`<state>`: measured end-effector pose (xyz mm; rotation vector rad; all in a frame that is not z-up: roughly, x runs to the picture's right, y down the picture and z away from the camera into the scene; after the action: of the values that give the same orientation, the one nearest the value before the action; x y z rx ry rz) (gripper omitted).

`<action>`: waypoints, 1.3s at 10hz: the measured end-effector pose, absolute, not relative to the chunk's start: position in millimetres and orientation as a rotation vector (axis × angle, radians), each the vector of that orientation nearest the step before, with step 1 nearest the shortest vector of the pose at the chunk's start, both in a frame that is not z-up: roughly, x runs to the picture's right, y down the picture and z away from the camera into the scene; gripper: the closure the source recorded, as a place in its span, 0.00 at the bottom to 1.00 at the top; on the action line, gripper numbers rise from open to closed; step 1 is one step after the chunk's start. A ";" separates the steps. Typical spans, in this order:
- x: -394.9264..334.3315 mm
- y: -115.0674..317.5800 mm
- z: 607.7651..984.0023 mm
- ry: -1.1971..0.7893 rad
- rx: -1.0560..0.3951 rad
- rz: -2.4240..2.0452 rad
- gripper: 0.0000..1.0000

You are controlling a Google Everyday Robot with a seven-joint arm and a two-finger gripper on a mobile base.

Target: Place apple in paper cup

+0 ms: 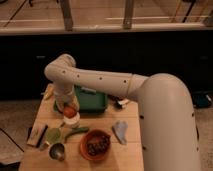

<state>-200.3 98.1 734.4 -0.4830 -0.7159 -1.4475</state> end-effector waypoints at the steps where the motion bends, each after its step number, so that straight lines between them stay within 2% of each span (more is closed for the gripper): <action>1: -199.4 98.2 734.9 -0.716 -0.485 -1.451 0.71; 2: -198.9 98.4 735.0 -0.715 -0.486 -1.455 0.59; 3: -198.5 98.5 734.9 -0.715 -0.486 -1.457 0.52; 4: -196.7 98.2 735.7 -0.713 -0.488 -1.459 0.39; 5: -195.2 98.3 737.8 -0.713 -0.491 -1.462 0.23; 6: -194.8 98.6 738.5 -0.715 -0.491 -1.463 0.20; 13: -195.2 99.5 737.5 -0.719 -0.480 -1.473 0.20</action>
<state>-195.2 99.5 737.5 -0.4804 -0.7190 -1.4731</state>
